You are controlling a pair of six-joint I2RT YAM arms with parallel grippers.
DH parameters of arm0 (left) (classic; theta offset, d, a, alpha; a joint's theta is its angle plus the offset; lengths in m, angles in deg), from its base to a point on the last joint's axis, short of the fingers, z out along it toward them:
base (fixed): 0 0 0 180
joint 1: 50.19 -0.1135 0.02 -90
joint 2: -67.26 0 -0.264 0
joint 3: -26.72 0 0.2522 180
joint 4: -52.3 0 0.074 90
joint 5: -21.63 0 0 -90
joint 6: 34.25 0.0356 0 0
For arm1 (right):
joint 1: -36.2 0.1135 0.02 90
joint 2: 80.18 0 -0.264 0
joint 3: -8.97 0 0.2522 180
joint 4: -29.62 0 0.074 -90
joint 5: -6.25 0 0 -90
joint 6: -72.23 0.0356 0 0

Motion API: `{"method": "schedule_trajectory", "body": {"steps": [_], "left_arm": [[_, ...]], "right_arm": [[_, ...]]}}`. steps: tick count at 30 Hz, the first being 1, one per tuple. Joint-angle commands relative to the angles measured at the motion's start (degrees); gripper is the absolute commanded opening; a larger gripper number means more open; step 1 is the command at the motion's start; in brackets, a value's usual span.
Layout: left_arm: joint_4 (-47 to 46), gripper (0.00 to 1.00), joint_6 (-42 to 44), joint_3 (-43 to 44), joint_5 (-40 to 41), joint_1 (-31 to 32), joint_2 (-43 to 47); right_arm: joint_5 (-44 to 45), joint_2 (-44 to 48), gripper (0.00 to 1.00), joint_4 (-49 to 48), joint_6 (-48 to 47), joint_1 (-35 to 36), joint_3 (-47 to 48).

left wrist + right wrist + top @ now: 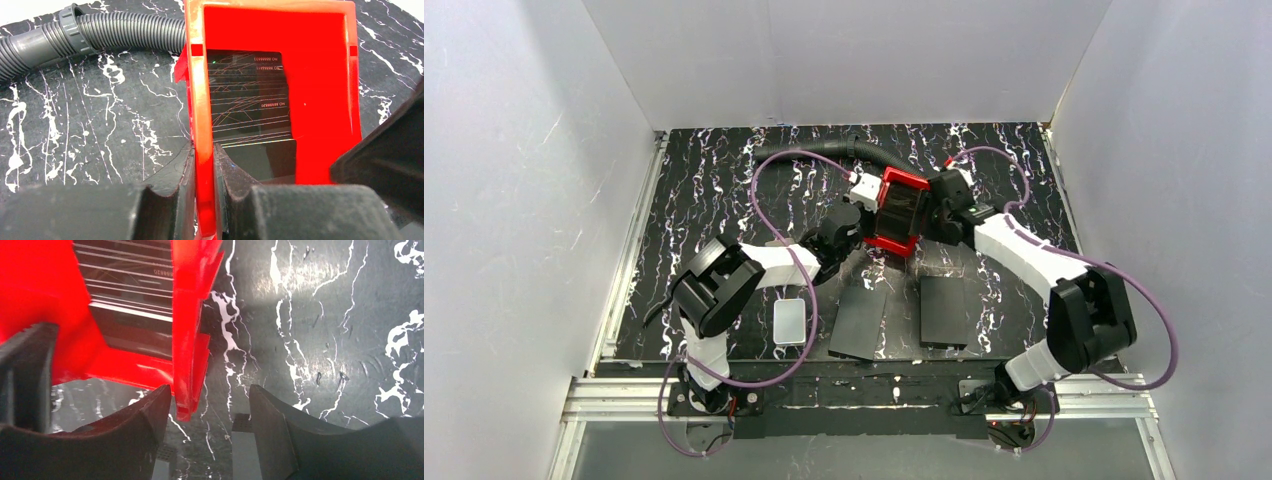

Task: Put the credit cards into the card holder
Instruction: Pick up the credit card from the storage box.

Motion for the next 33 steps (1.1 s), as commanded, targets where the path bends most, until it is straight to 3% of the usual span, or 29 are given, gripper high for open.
{"method": "schedule_trajectory", "body": {"steps": [1, 11, 15, 17, 23, 33], "left_arm": [[-4.58, 0.0, -0.86, 0.94, 1.92, 1.27, 3.38], [-2.06, 0.0, -2.96, 2.2, 3.39, 2.14, 2.12], [-0.41, 0.0, -5.2, 2.03, 3.3, 2.14, 2.79], [1.74, 0.0, -6.94, 1.97, 3.57, 2.14, 3.52], [8.66, 0.4, -11.65, 1.43, 2.62, 2.12, 6.71], [23.77, 0.6, -20.53, -4.39, -1.39, 1.78, 22.59]], "right_arm": [[13.8, -2.94, 0.65, 3.27, 1.94, 3.44, 5.32], [29.27, -10.09, 0.22, -0.47, 2.25, 9.54, 6.89], [33.41, -10.79, 0.01, -6.24, -0.25, 10.26, 4.11], [36.12, -9.0, 0.01, -13.5, -2.69, 10.93, -0.17], [36.58, -4.05, 0.01, -38.98, -11.29, 11.02, -12.74], [35.58, 0.72, 0.01, -58.68, -19.04, 11.75, -24.75]]}}
